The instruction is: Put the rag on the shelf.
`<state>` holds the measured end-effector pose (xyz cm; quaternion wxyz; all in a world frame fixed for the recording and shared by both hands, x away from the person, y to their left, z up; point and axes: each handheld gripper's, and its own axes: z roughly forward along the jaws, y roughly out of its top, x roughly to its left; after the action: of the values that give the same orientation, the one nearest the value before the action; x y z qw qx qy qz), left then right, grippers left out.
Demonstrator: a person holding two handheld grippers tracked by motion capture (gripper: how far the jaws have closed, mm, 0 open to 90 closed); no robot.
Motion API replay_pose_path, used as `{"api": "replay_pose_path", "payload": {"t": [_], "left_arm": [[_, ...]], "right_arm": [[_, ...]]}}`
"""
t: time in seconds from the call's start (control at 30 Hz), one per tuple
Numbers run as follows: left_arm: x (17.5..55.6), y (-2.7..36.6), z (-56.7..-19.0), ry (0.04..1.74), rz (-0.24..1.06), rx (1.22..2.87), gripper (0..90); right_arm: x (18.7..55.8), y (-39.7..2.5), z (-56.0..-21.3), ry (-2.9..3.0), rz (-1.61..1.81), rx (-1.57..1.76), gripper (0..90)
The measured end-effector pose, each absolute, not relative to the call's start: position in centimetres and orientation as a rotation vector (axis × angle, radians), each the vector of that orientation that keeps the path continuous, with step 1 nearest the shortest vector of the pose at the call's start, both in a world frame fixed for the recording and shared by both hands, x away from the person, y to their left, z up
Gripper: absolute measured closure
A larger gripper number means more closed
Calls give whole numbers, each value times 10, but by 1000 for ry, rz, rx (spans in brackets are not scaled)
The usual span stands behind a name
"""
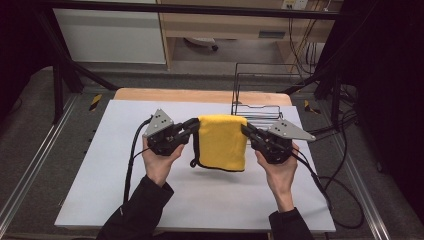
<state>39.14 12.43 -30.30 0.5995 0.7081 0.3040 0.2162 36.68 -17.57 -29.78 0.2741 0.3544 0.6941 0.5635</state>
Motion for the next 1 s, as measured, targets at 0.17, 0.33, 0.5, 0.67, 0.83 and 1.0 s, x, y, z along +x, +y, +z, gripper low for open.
{"api": "replay_pose_path", "payload": {"t": [0.17,0.33,0.5,0.67,0.83,1.0], "left_arm": [[394,119,-296,694,506,1621,786],[396,114,-291,685,509,1600,786],[399,108,-285,673,517,1583,786],[402,103,-276,662,526,1571,786],[405,98,-268,645,537,1550,786],[407,93,-260,630,545,1521,786]], "right_arm": [[367,-179,-291,1828,1522,945,842],[368,-183,-284,1789,1525,942,842],[369,-187,-279,1753,1528,936,842],[370,-191,-273,1718,1527,930,843],[371,-194,-265,1683,1524,917,843],[371,-197,-257,1646,1536,911,843]]}}
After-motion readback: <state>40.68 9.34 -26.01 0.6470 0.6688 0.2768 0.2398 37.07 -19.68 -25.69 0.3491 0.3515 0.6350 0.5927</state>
